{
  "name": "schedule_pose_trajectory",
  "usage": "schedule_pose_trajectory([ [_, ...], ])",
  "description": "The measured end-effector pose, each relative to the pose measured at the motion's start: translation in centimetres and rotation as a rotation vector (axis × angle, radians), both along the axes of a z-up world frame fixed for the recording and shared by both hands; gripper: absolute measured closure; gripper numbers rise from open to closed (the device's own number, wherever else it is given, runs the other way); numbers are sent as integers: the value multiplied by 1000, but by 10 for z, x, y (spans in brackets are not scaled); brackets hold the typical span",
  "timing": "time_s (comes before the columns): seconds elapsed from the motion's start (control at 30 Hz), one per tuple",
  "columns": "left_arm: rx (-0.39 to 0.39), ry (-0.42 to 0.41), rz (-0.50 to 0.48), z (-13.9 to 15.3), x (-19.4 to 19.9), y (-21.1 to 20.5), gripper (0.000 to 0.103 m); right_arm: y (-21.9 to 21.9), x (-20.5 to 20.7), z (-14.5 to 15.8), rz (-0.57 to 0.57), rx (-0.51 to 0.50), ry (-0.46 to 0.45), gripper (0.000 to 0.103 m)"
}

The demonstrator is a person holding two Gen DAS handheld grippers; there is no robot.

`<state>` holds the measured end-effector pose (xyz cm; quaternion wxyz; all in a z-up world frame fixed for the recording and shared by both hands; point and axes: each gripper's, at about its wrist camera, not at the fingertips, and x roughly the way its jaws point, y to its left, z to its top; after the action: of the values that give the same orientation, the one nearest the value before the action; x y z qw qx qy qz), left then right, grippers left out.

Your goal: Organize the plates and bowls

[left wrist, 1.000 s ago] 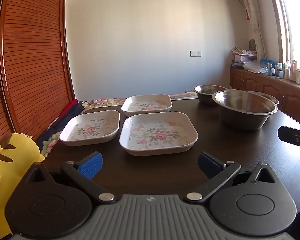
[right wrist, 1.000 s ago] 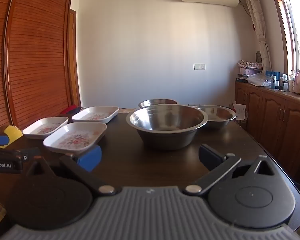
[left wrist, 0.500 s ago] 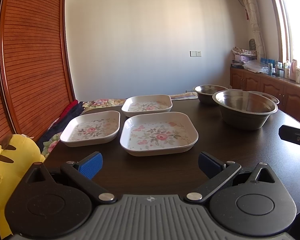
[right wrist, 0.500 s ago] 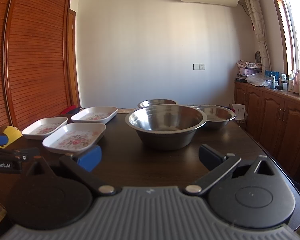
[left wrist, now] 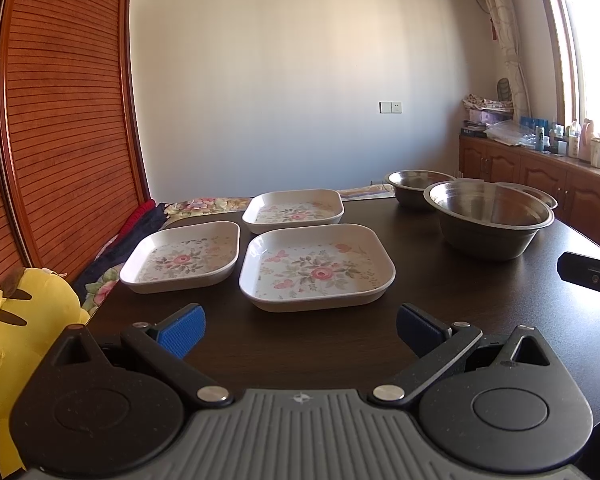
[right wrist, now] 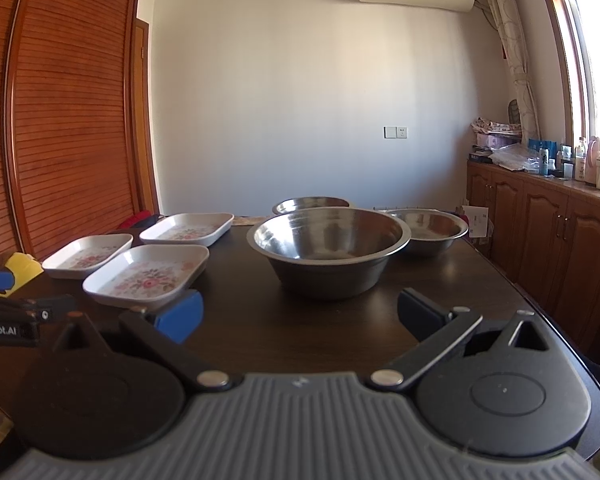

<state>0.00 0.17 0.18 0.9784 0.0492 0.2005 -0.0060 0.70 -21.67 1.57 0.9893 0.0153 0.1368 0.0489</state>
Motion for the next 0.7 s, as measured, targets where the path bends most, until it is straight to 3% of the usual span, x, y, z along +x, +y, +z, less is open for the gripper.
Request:
schedule_pose_trajectory([
  [0.7, 1, -3, 4, 2, -1, 2, 0, -1, -1, 0, -1, 0, -2, 0],
])
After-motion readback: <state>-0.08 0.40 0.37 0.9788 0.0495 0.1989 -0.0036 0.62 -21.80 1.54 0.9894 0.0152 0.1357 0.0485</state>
